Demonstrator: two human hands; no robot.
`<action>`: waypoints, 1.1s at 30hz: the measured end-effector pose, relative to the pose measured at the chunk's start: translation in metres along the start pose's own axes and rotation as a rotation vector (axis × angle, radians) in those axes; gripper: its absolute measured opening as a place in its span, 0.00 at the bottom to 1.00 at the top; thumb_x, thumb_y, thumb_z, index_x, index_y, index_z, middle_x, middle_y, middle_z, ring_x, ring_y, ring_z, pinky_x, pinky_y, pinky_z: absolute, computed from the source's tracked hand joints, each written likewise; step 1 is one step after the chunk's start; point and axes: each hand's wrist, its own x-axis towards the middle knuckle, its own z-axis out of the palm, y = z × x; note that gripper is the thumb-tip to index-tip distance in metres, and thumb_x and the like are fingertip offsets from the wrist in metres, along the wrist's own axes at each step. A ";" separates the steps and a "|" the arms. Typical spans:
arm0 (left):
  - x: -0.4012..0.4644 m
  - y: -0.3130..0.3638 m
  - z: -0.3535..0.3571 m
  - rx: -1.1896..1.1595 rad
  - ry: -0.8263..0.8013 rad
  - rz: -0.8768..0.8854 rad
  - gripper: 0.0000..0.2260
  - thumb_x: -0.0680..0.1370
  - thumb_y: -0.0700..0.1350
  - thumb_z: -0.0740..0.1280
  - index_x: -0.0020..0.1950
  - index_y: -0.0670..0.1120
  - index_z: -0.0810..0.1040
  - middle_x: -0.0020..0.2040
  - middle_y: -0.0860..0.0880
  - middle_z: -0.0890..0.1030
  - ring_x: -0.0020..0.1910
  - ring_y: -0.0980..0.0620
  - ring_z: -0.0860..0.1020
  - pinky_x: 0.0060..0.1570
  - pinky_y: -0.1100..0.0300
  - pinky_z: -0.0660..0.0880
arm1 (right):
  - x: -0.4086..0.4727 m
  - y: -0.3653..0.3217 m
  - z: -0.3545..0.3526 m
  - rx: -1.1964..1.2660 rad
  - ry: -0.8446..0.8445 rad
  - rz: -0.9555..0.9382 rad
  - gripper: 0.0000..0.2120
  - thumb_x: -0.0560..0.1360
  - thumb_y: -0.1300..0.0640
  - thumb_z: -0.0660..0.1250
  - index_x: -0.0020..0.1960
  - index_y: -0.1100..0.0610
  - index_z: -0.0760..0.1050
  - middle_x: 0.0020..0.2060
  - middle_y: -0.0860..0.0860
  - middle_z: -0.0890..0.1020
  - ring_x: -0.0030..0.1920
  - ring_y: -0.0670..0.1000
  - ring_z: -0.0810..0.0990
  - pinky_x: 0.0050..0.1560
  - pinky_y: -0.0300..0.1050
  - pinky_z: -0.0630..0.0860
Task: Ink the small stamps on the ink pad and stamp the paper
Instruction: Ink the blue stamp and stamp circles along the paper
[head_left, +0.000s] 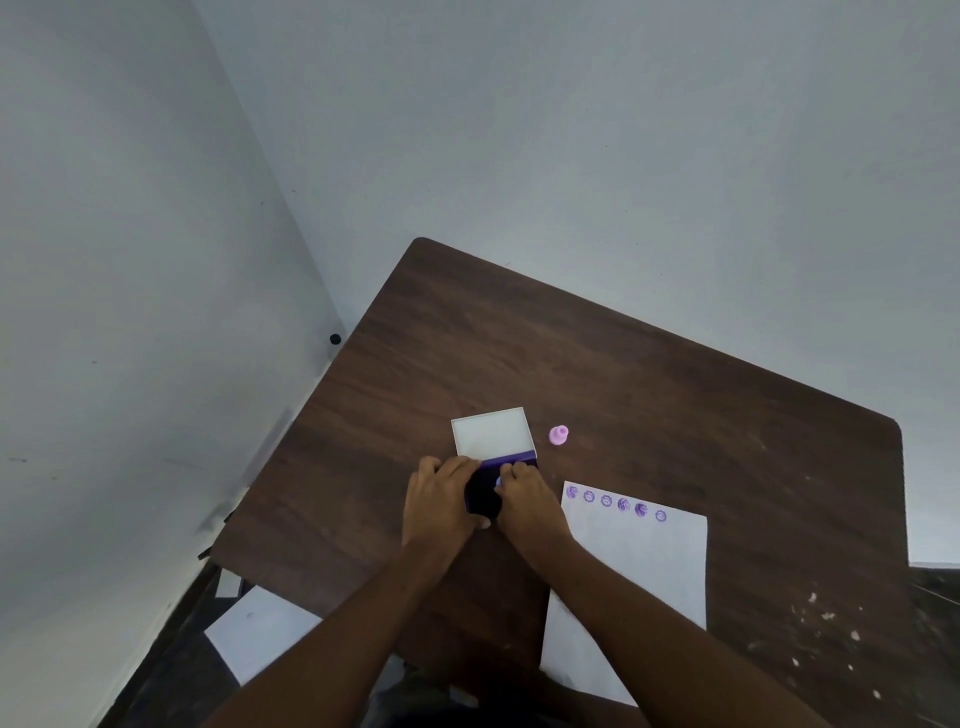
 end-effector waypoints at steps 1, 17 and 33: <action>0.000 0.000 0.000 0.003 0.000 -0.001 0.38 0.57 0.57 0.79 0.65 0.52 0.74 0.60 0.54 0.79 0.54 0.51 0.71 0.49 0.60 0.65 | 0.000 0.000 0.000 -0.002 0.006 -0.003 0.25 0.76 0.56 0.66 0.71 0.60 0.64 0.69 0.58 0.70 0.69 0.56 0.68 0.70 0.49 0.66; -0.002 0.014 -0.008 -0.009 -0.005 0.008 0.40 0.61 0.68 0.71 0.71 0.57 0.66 0.69 0.55 0.72 0.67 0.49 0.64 0.61 0.51 0.63 | -0.048 0.018 -0.035 1.473 0.106 0.428 0.12 0.77 0.52 0.66 0.46 0.60 0.82 0.39 0.58 0.80 0.36 0.52 0.78 0.41 0.45 0.76; 0.029 0.117 -0.017 -0.269 0.015 0.197 0.29 0.65 0.59 0.77 0.64 0.56 0.76 0.63 0.53 0.79 0.58 0.56 0.72 0.55 0.60 0.66 | -0.111 0.106 -0.041 2.750 0.239 0.311 0.13 0.72 0.62 0.70 0.54 0.66 0.79 0.38 0.58 0.82 0.35 0.51 0.78 0.37 0.41 0.78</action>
